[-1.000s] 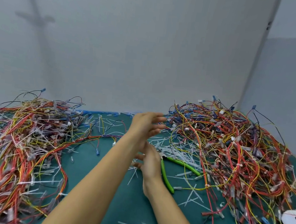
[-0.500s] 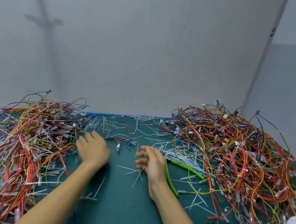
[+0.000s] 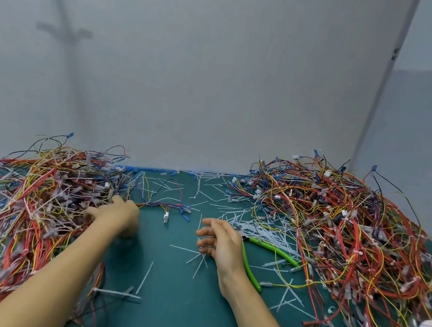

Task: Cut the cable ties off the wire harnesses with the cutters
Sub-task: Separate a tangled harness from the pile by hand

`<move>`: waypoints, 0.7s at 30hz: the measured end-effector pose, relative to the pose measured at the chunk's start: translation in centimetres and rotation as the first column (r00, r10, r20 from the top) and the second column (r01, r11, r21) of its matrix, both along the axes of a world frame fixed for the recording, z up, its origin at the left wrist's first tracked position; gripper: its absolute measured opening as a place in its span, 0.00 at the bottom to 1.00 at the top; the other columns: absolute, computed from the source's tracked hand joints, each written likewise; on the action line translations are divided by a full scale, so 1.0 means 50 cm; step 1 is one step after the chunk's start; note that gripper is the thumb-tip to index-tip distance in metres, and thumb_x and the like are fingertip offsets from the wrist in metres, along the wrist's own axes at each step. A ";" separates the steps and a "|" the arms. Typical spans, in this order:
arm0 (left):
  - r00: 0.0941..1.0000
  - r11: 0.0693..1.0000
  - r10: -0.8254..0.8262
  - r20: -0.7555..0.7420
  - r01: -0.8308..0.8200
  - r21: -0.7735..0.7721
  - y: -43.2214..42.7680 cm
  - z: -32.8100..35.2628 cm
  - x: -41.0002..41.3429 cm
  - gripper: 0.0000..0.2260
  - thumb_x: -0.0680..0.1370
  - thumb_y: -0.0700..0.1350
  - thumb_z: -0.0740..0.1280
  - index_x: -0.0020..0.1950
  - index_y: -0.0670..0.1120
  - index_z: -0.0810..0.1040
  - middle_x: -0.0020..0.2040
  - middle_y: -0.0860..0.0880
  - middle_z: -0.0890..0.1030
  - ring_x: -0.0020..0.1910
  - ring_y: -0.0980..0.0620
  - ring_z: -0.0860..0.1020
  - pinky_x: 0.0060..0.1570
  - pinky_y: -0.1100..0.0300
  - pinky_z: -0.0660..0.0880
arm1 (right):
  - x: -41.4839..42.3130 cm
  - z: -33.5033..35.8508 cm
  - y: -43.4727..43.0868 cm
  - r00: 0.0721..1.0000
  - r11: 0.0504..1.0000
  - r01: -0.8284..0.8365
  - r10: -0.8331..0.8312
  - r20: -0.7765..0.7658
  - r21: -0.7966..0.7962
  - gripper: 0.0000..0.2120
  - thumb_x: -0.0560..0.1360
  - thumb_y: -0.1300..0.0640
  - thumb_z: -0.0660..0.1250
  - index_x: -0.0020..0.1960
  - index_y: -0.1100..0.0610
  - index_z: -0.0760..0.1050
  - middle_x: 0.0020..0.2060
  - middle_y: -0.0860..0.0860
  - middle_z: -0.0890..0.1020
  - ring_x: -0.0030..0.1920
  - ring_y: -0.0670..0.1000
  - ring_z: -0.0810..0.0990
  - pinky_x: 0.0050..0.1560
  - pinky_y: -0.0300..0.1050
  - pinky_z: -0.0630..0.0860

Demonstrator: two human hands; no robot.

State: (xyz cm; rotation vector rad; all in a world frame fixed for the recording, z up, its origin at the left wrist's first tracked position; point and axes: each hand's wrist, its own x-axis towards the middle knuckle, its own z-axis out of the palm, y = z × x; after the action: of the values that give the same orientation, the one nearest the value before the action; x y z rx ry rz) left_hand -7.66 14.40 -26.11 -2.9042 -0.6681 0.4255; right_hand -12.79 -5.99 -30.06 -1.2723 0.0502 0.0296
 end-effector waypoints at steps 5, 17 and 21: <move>0.988 0.996 -0.054 0.146 0.063 -0.058 0.034 -0.002 -0.006 0.21 0.78 0.42 0.61 0.71 0.40 0.66 0.71 0.37 0.66 0.68 0.37 0.70 0.66 0.42 0.69 | 0.002 -0.002 0.004 1.000 1.000 -0.005 0.005 0.006 -0.014 0.10 0.83 0.62 0.58 0.50 0.62 0.77 0.36 0.55 0.80 0.28 0.48 0.76 0.31 0.39 0.72; 0.867 0.683 0.066 0.494 0.321 -0.656 -0.086 0.005 -0.027 0.09 0.74 0.50 0.71 0.35 0.48 0.79 0.34 0.50 0.80 0.41 0.48 0.78 0.42 0.58 0.69 | -0.009 0.006 0.010 0.995 0.994 -0.096 0.097 0.009 -0.058 0.09 0.83 0.60 0.58 0.52 0.60 0.77 0.43 0.56 0.83 0.29 0.47 0.78 0.31 0.37 0.74; 0.847 0.435 0.066 0.527 0.451 -0.780 -0.124 0.013 -0.046 0.05 0.74 0.44 0.73 0.38 0.45 0.82 0.30 0.52 0.79 0.33 0.54 0.74 0.39 0.59 0.70 | -0.014 0.012 0.016 0.984 0.984 -0.178 0.178 -0.001 -0.010 0.12 0.84 0.56 0.58 0.56 0.59 0.78 0.47 0.55 0.85 0.35 0.50 0.84 0.34 0.38 0.78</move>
State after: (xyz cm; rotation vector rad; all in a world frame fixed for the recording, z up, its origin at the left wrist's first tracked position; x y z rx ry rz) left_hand -9.96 8.21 -25.48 -4.1514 -0.0391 -0.0898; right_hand -13.46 -5.20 -29.47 -1.2840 -0.0638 0.1831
